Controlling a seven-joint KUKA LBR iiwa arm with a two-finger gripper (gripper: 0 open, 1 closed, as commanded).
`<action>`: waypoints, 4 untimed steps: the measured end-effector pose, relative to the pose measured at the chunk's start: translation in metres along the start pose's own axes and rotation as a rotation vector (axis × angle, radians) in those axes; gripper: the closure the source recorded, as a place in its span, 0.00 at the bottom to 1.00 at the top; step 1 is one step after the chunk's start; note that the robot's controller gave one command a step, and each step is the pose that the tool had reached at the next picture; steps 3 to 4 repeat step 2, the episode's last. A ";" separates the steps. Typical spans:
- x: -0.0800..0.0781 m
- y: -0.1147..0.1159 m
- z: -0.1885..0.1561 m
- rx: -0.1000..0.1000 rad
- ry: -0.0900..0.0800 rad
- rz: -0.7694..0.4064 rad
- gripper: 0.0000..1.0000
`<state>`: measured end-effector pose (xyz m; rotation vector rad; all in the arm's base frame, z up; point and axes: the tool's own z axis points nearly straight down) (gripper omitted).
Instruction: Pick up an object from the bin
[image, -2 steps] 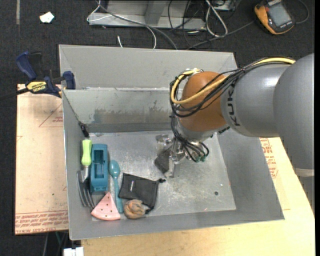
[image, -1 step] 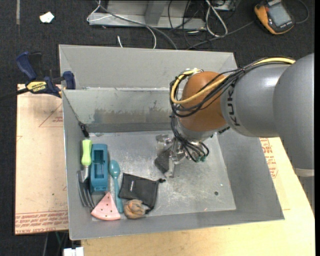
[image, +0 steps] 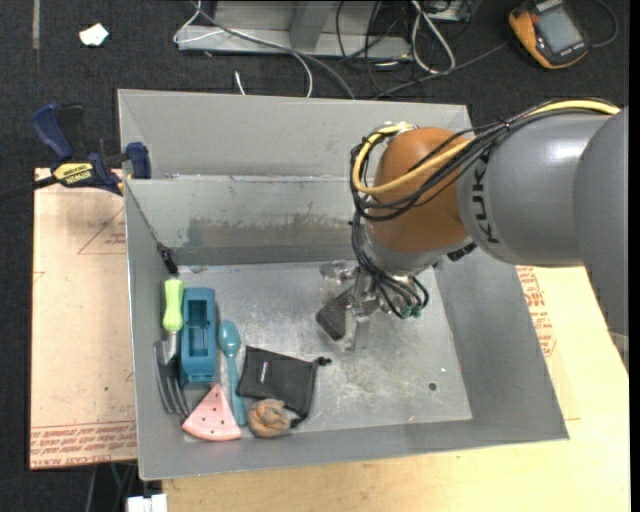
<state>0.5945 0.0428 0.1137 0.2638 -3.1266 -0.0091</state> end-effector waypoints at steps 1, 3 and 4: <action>0.009 -0.019 -0.032 -0.001 0.007 0.014 1.00; 0.006 -0.021 -0.126 -0.001 -0.006 -0.007 1.00; 0.006 -0.021 -0.126 -0.001 -0.006 -0.007 1.00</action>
Offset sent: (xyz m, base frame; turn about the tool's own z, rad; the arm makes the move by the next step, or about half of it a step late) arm -0.0008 -0.0245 0.1869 -0.0212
